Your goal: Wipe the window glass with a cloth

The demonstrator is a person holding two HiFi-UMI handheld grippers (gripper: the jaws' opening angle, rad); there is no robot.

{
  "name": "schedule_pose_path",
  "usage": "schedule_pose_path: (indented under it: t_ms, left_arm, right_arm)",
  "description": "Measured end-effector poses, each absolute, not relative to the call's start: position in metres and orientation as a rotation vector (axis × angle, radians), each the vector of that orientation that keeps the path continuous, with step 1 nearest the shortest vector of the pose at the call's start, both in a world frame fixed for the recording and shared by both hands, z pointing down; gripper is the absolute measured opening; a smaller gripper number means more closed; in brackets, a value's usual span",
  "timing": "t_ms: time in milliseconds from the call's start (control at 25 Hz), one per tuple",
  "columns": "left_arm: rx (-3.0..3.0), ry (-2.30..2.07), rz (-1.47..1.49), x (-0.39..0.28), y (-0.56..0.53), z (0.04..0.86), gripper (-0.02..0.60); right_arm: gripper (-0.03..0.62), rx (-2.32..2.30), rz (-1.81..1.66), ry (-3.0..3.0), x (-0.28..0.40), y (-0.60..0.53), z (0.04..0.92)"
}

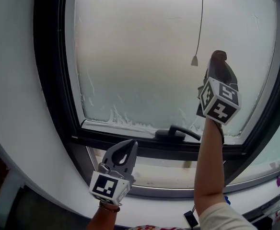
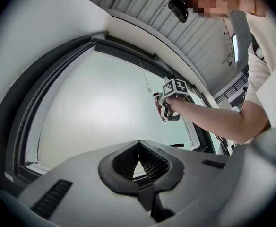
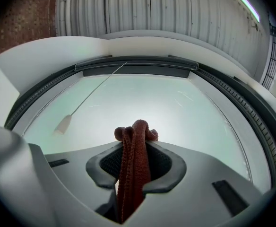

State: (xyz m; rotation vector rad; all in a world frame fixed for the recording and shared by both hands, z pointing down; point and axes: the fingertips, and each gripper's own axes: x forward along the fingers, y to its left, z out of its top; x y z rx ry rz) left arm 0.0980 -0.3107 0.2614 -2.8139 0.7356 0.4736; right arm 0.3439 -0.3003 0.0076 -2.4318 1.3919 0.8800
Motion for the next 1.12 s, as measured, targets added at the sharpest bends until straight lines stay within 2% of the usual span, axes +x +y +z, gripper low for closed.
schedule_pose_path:
  t_ms: [1120]
  left_arm:
    - [-2.728, 0.891, 0.454, -0.003, -0.341, 0.257, 0.02]
  right_arm:
    - [0.101, -2.214, 0.817, 1.62, 0.21, -0.378, 0.016]
